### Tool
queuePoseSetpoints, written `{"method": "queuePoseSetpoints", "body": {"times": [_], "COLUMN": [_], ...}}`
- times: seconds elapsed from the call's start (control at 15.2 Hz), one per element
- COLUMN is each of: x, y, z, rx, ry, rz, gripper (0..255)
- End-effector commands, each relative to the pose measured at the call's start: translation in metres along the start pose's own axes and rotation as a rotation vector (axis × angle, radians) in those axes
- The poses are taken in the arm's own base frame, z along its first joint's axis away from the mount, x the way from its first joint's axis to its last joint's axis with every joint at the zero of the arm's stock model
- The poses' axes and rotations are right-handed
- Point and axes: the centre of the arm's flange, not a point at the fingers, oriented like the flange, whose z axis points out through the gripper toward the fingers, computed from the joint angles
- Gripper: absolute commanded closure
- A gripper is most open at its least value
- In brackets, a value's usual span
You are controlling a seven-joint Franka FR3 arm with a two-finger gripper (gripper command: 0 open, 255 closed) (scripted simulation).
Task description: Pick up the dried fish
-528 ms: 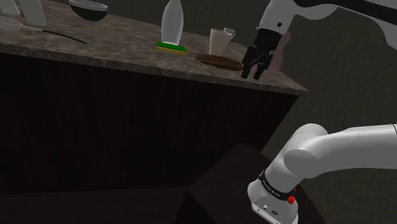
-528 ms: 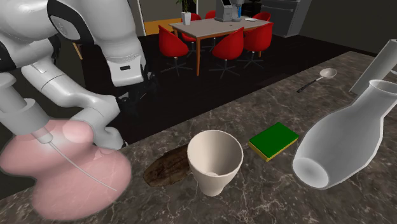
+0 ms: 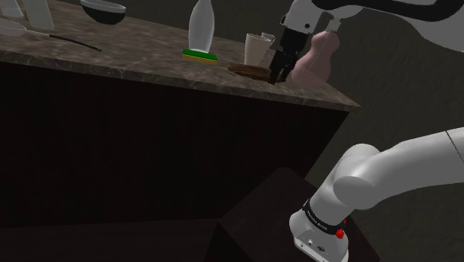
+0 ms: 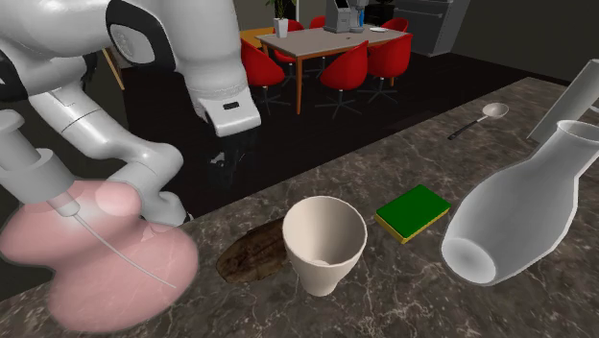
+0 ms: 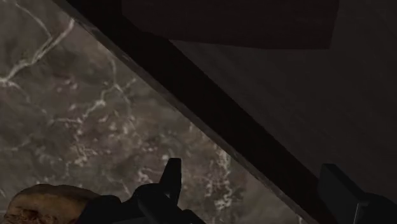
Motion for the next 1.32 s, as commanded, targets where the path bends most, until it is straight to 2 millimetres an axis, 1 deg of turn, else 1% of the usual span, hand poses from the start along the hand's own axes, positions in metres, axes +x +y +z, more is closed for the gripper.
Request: {"method": "queuePoseSetpoints", "body": {"times": [0.0,0.2,0.46,0.66,0.92,0.99,1.25], "x": [0.022,0.056,0.100,0.132,0.173,0.175,0.175], "y": [0.000,0.000,-0.007,-0.016,-0.034,-0.034,-0.033], "z": [0.000,-0.002,-0.006,-0.009,-0.014,-0.014,0.007], "rx": [-0.039,-0.094,-0.168,-0.223,-0.297,-0.300,-0.300], "ry": [0.019,0.045,0.080,0.106,0.141,0.142,0.142], "rz": [-0.077,-0.187,-0.332,-0.441,-0.587,-0.593,-0.593], "gripper": [0,0,0,0,0,0,0]}}
